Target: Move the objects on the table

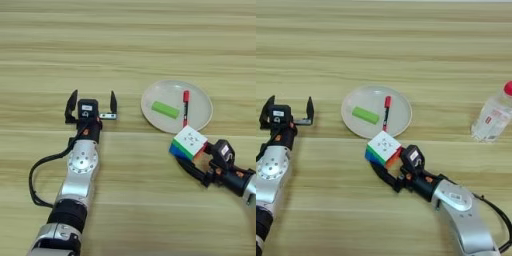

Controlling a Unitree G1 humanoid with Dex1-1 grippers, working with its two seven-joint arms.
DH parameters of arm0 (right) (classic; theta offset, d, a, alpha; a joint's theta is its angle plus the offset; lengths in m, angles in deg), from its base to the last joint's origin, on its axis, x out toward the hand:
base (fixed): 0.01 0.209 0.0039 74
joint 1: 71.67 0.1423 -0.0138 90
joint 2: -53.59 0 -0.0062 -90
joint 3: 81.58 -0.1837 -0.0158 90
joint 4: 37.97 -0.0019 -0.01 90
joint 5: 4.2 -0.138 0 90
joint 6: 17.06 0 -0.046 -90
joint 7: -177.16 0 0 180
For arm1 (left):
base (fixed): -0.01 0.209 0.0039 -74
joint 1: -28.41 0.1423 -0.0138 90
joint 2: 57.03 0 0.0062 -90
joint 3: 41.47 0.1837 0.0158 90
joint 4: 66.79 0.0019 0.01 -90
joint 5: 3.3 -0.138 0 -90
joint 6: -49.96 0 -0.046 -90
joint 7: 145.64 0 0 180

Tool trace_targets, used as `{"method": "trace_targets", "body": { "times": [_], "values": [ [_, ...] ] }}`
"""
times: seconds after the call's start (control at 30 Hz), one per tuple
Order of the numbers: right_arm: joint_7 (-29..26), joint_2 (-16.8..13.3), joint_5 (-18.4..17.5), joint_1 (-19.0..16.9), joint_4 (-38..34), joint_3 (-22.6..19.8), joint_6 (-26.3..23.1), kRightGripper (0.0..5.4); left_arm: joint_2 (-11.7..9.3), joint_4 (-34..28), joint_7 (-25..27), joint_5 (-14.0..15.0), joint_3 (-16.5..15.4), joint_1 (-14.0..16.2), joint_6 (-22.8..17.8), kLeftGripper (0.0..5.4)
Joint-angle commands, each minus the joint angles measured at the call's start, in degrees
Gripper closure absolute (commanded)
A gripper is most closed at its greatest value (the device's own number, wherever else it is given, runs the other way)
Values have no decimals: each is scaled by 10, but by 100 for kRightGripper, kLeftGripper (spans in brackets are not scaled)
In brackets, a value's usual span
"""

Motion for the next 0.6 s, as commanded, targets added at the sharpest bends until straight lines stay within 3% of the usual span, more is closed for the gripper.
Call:
{"method": "trace_targets", "body": {
  "times": [0.03, 0.6],
  "values": [
    [2, 9, 12, 4, 17, 18, 9, 205, 1, -7, -1, -5, 2, 2, -12, 0],
    [23, 43, 55, 47, 111, 54, 65, 205, 1, -11, 0, -4, 4, 3, -15, 0]
  ]
}}
